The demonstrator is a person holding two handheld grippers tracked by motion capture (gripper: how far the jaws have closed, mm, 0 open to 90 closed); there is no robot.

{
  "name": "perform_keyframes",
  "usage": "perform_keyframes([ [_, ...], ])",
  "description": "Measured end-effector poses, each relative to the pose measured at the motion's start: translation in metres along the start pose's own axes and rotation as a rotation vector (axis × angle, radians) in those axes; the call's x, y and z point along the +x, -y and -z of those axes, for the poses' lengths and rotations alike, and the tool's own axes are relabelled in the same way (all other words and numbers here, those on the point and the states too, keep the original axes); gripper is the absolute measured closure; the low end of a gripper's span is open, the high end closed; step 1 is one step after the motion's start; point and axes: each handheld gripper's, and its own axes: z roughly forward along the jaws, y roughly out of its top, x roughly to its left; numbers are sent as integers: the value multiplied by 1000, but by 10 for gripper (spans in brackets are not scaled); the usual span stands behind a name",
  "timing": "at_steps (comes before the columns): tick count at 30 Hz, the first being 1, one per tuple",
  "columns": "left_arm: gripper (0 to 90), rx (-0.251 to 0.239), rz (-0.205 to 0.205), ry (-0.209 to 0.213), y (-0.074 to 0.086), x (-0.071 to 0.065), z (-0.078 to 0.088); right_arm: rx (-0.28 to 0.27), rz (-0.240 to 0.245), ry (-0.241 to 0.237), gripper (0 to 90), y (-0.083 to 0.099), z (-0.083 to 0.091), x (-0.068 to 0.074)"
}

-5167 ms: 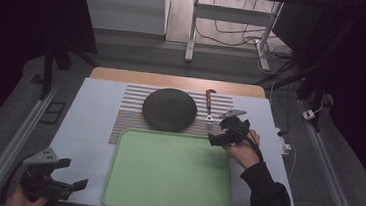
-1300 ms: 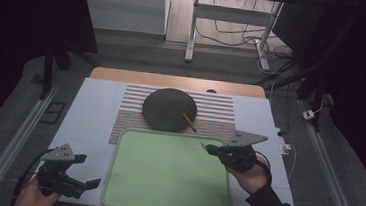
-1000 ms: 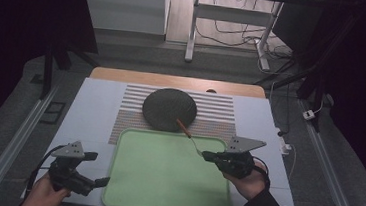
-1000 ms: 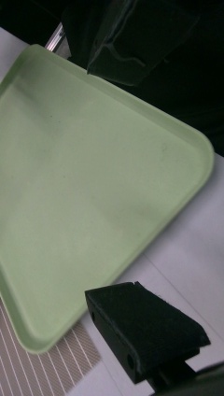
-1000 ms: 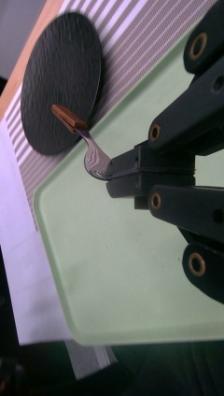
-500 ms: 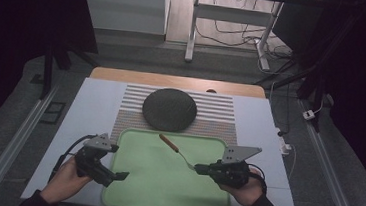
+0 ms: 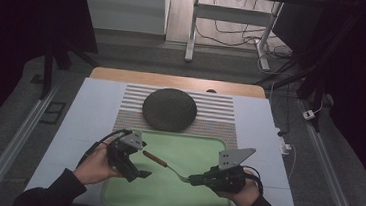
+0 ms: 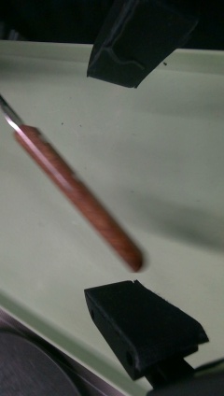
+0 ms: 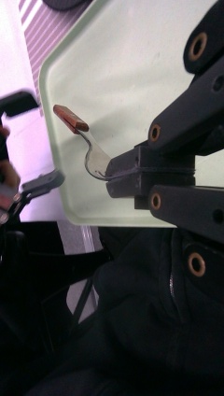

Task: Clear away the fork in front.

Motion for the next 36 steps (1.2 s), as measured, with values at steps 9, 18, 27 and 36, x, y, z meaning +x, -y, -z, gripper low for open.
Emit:
perform_keyframes([
  [9,184,68,-181,49,-22,-6,-19,0,13,-65,900,-2,0,0],
  [18,520,72,-277,151,-28,-8,-16,17,55,-125,900,-3,1,0],
  [27,752,167,-431,245,-31,-21,-26,65,59,-202,899,0,-2,-2],
  [36,800,211,-405,250,-28,-23,-27,96,48,-118,784,4,-5,-6],
])
